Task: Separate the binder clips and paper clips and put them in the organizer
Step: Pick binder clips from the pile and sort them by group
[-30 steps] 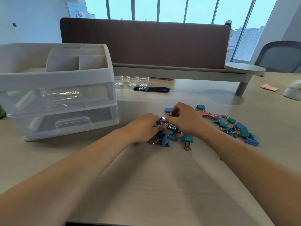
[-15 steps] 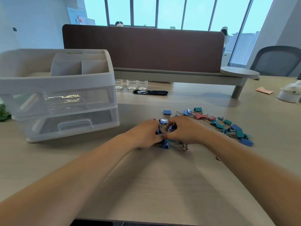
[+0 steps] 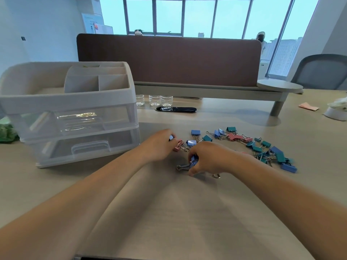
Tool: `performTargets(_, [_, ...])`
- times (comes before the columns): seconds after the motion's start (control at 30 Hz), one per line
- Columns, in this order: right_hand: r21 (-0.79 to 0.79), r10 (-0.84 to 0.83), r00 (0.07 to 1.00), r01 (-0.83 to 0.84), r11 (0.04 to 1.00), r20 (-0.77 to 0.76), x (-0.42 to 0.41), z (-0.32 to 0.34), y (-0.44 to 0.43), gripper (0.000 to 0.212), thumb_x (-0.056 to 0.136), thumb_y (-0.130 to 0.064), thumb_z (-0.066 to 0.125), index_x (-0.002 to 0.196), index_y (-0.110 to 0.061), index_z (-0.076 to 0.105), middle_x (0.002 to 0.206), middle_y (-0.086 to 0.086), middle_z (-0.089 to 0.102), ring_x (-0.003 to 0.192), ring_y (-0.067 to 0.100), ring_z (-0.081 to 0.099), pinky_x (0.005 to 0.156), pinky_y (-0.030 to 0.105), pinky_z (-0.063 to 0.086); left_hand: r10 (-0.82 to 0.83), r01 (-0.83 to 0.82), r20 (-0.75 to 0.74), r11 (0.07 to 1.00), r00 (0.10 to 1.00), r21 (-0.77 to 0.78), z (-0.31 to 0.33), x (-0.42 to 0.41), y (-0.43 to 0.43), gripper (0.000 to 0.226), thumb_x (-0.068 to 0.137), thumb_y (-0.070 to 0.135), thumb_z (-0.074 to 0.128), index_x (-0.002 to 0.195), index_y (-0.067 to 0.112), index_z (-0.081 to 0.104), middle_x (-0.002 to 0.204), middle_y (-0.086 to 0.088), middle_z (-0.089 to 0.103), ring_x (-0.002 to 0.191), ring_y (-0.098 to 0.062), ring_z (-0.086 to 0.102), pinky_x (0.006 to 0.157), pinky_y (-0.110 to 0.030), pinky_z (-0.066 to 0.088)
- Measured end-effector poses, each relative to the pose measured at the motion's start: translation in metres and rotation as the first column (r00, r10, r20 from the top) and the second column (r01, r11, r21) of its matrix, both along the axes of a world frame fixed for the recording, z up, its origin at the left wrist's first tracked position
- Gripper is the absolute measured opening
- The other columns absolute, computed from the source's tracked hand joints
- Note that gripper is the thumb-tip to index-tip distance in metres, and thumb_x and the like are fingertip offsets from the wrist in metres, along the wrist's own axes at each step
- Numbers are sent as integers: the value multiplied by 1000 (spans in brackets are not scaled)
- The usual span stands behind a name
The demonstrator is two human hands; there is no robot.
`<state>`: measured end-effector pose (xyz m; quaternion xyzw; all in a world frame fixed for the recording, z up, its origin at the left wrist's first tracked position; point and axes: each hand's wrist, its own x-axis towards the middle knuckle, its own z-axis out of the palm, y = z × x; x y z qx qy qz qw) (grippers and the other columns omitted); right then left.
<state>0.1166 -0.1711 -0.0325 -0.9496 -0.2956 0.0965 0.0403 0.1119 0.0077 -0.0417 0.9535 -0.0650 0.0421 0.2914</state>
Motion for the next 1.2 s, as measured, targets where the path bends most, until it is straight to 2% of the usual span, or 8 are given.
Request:
performTargets(0.2, [-44,53,998,-55,998,-43,10,3,-3,35,85,-41,72,111,-20,63,101,-3,60,90,15,54,66,23,39,-1,1,-20,1000,1000,-8,7,24,-5,18,98,23,43,109,16,56,107,-4,58,90,-20,56,75,-34,48])
performTargets(0.4, [31,-54,998,54,998,22,38,17,-20,31,88,-45,65,88,-15,60,85,4,55,71,13,46,64,27,39,-40,40,-38,999,998,14,16,44,-21,22,97,19,38,105,12,56,74,6,51,68,-14,47,57,-29,34])
performTargets(0.5, [63,-152,986,148,987,64,56,20,-30,39,88,-47,65,90,-9,63,87,9,59,72,17,47,61,28,37,-59,60,-15,993,998,105,16,52,-21,14,96,31,50,102,18,55,85,6,57,74,-15,53,59,-30,40])
performTargets(0.6, [93,-218,971,209,974,101,77,19,-39,43,86,-51,66,90,-8,62,89,9,62,73,18,49,59,29,36,-100,106,-40,976,994,190,14,65,-21,21,93,33,60,110,21,56,105,4,57,91,-17,55,72,-30,44])
performTargets(0.83, [144,-285,956,272,951,72,100,2,-44,40,87,-48,67,92,-8,62,91,13,64,73,19,51,60,31,38,-166,221,-228,945,959,241,4,81,-30,31,88,37,69,113,20,62,103,3,53,77,-21,66,59,-30,57])
performTargets(0.97, [157,-298,953,286,945,60,102,-5,-41,38,86,-49,68,90,-11,61,90,10,64,75,18,53,64,31,43,-175,234,-193,910,965,343,1,84,-34,21,90,36,66,105,22,61,103,-1,58,74,-26,68,59,-29,52])
performTargets(1.1, [179,-300,953,289,940,33,100,-8,-38,37,86,-48,67,87,-12,61,90,12,64,71,17,50,61,29,41,-199,253,-171,883,965,396,-1,83,-36,24,93,31,62,114,19,62,112,-4,60,97,-24,60,75,-31,47])
performTargets(1.2, [193,-292,956,280,940,34,94,-6,-36,33,86,-48,67,80,-18,55,84,6,60,70,15,50,59,27,40,-201,230,-113,882,973,412,-5,79,-37,24,94,31,61,114,18,61,112,-5,61,99,-24,57,75,-30,43])
